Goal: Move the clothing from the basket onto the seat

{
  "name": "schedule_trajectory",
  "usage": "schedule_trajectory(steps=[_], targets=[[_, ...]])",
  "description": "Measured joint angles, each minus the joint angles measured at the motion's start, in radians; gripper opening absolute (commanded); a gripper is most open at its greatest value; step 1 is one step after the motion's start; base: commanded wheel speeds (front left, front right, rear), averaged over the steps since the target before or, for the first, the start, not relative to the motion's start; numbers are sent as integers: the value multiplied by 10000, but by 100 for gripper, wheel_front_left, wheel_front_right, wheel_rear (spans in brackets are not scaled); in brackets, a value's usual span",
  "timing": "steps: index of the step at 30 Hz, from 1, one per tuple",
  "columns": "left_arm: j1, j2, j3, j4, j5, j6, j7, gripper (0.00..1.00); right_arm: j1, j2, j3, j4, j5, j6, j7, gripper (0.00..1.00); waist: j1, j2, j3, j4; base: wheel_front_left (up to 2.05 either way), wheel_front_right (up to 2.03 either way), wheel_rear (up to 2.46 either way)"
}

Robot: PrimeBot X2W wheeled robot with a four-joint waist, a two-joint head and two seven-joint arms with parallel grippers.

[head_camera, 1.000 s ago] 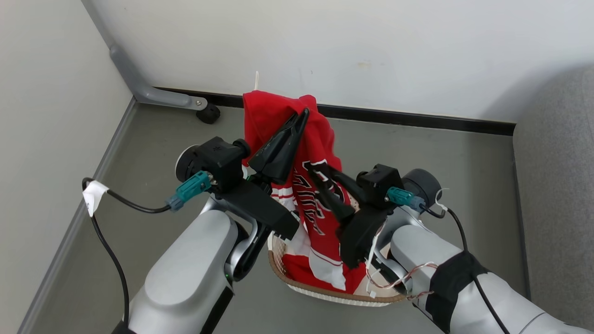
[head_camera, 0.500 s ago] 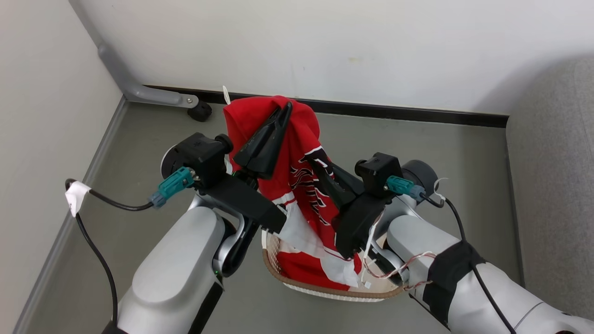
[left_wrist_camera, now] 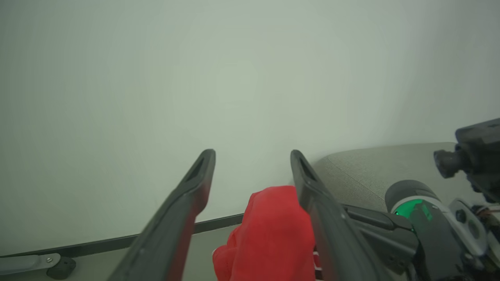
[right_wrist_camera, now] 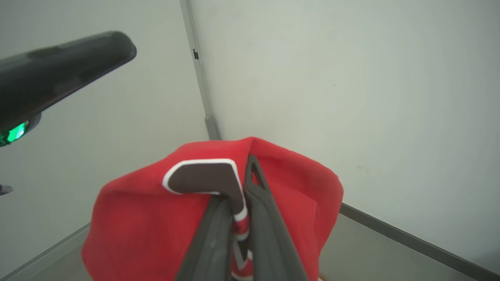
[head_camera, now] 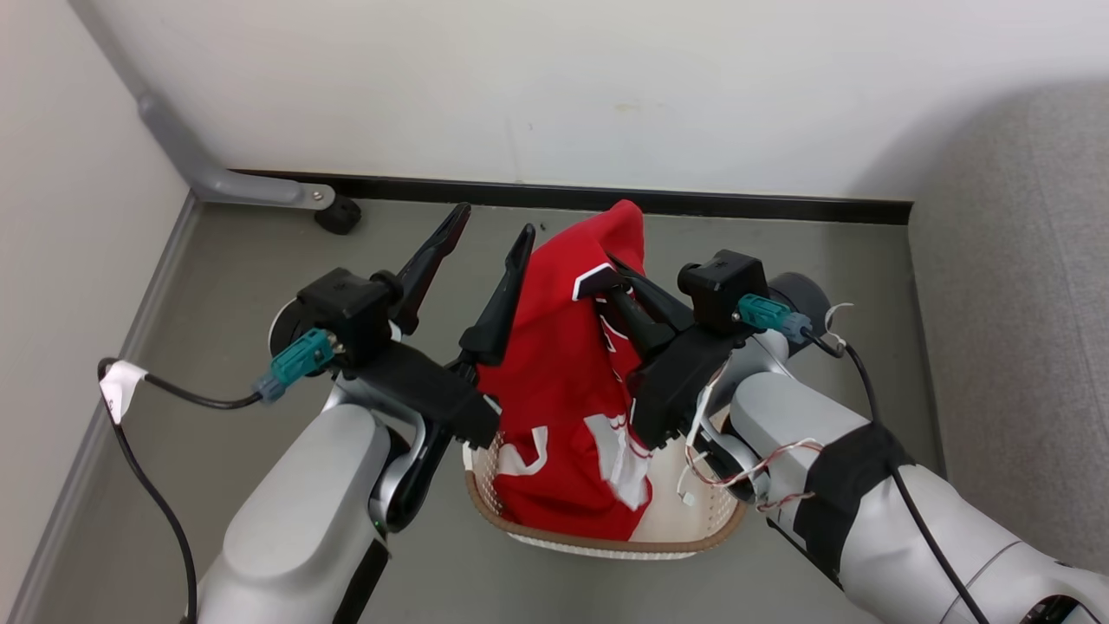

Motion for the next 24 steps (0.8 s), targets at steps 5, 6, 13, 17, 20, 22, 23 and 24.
schedule_trajectory(steps=[5,6,13,17,20,22,23,24], targets=[[341,130,75,113,81,0,0,100,0,2,-138,140,63,-33,0,0,0,0,-22,-348,0,0,0],[408,150,86,138,128,0,0,100,0,2,-184,146,63,-33,0,0,0,0,-26,-429,0,0,0],[753,259,155,196,403,0,0,100,5,2,-458,153,63,-33,0,0,0,0,-54,-1054,0,0,0],[989,357,167,224,472,0,0,100,5,2,-573,90,59,-31,0,0,0,0,-80,-1450,0,0,0],[1207,359,155,226,560,-2,0,100,5,4,-669,19,48,-29,0,0,0,0,-107,-1750,0,0,0],[1320,364,150,215,623,-2,0,100,6,6,-731,-13,46,-29,0,0,0,0,-130,-1946,0,0,0],[1377,366,150,207,663,-2,0,100,6,6,-773,-19,44,-29,0,0,0,0,-142,-2046,0,0,0],[1420,368,144,201,686,-2,0,100,9,6,-821,-19,35,-29,0,0,0,0,-154,-2144,0,0,0]])
